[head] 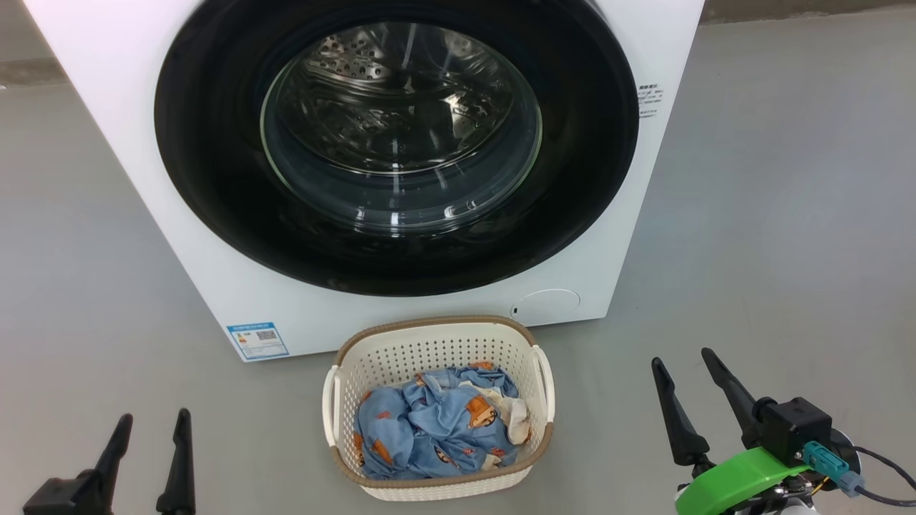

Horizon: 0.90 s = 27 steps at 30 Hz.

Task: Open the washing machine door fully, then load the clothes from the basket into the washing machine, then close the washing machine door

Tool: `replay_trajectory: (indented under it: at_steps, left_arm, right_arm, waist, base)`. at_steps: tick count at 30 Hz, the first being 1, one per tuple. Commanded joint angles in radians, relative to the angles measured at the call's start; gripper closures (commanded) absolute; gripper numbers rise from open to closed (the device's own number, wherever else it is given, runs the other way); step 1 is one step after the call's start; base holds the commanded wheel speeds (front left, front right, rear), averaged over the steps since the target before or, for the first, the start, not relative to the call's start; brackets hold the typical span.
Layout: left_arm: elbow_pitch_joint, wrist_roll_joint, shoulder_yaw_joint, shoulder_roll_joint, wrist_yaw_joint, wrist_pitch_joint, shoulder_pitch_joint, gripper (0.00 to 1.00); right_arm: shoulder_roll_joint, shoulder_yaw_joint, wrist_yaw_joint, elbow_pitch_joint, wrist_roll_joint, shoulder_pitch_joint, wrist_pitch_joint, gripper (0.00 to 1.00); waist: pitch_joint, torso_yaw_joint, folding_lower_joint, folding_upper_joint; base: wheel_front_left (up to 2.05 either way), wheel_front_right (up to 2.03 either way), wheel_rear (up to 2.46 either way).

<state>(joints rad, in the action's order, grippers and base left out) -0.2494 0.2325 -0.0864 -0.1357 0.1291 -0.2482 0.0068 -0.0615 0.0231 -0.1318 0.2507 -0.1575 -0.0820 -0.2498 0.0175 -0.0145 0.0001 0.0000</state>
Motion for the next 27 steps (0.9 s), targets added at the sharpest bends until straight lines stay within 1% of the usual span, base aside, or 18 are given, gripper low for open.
replay_trajectory:
  at_steps: [1,19,27]
  left_arm:
    - [0.026,-0.012,-0.04,-0.016,0.002,-0.014,-0.012,0.0]
    - [0.021,-0.016,-0.057,-0.005,0.002,-0.014,-0.009,0.0]
    - [0.021,-0.021,-0.057,-0.005,0.002,-0.014,-0.013,0.0]
  right_arm:
    - [0.001,0.023,0.001,-0.016,0.002,-0.013,-0.012,0.0]
    - [0.002,0.012,0.001,-0.005,0.004,-0.01,-0.012,0.0]
    - [0.005,0.01,0.001,-0.005,0.004,-0.01,-0.012,0.0]
  waist:
    - [-0.003,0.001,0.0,0.0]
    - [0.0,0.001,0.0,0.0]
    - [0.005,-0.004,0.0,0.0]
  base:
    - [0.0,0.0,0.0]
    - [0.01,0.01,-0.02]
    - [0.49,0.49,-0.97]
